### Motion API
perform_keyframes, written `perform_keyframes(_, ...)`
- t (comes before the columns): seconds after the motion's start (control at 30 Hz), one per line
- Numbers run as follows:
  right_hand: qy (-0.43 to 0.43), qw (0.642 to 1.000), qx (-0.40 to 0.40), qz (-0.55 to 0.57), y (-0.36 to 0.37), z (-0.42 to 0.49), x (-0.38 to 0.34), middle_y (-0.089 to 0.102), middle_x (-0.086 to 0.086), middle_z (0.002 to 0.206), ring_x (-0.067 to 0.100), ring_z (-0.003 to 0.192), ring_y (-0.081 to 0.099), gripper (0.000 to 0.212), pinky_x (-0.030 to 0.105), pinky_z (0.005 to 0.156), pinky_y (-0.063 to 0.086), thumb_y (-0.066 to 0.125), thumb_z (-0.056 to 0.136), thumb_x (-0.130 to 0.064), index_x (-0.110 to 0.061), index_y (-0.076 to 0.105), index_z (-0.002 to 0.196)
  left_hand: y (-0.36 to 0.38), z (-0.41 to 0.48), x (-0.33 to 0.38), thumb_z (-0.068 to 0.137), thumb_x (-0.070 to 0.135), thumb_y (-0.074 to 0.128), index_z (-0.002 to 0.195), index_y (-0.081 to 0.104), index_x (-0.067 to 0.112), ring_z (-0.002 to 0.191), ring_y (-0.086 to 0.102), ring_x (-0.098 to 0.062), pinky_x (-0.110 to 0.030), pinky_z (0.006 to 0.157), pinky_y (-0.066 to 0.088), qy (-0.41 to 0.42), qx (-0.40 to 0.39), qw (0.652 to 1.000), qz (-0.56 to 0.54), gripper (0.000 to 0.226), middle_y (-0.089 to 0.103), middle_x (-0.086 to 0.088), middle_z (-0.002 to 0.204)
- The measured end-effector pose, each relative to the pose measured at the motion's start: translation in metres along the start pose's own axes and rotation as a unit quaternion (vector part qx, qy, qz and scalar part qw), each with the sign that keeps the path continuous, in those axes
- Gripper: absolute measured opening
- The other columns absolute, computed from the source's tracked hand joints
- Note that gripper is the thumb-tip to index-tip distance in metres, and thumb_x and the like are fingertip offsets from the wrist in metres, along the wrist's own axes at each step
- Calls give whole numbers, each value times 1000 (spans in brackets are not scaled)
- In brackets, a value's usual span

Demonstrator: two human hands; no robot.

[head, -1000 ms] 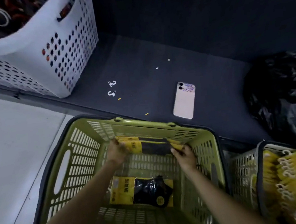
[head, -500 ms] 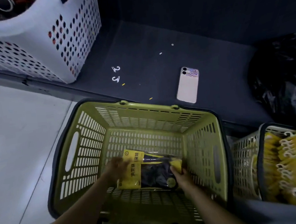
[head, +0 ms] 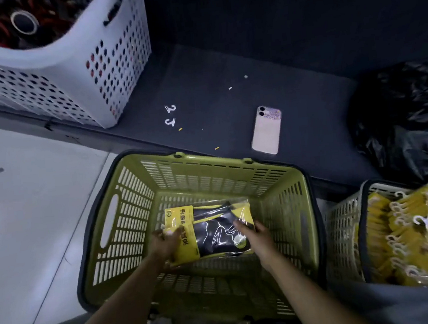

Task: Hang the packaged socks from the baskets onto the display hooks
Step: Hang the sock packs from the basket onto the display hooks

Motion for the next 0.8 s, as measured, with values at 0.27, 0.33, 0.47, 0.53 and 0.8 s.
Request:
perform_keyframes(0.27, -205, 974, -2, 99, 0, -94, -100, 75, -11, 91, 3, 84, 70, 12, 15, 66, 50, 77, 76, -30, -30, 75, 88, 11, -92, 70, 78, 47, 69, 139, 36, 7, 132, 38, -33, -45, 108, 32, 147, 217, 952, -156, 80, 42, -16, 141)
perform_keyframes(0.33, -228, 959, 1, 167, -3, -118, -121, 75, -4, 96, 12, 90, 71, 16, 25, 74, 55, 77, 75, -28, -28, 76, 91, 5, -119, 90, 71, 51, 74, 148, 15, 9, 140, 22, -33, -50, 114, 23, 127, 217, 951, -182, 106, 20, -16, 153)
perform_keyframes(0.47, -259, 928, -25, 266, -6, -162, -159, 70, 3, 115, 23, 108, 65, 44, 44, 98, 49, 77, 72, -31, -18, 69, 113, 13, -182, 134, 60, 47, 79, 143, 32, 15, 120, 55, -24, -45, 107, 39, 185, -79, 892, -405, 100, 54, -3, 135)
perform_keyframes(0.53, -267, 921, -55, 279, -2, -183, -173, 70, 0, 115, 22, 108, 65, 44, 44, 97, 49, 74, 76, -33, -20, 66, 116, 21, -214, 155, 66, 43, 73, 131, 53, 15, 113, 61, -22, -45, 105, 41, 263, -169, 868, -387, 73, 66, -3, 121)
perform_keyframes(0.8, -419, 900, 1, 118, -34, -227, -227, 40, -7, 141, 8, 125, 42, 67, 30, 101, 42, 71, 81, -31, -28, 34, 137, -8, -276, 212, 78, 35, 74, 84, 65, 29, 66, 65, 9, -7, 51, 46, 447, -39, 860, -244, 12, 70, 21, 75)
Point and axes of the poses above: each hand's wrist, its own z-axis towards the middle knuckle, its own y-axis out of the palm, x = y × z, the point moved 1 cm from there along z, towards the middle knuckle
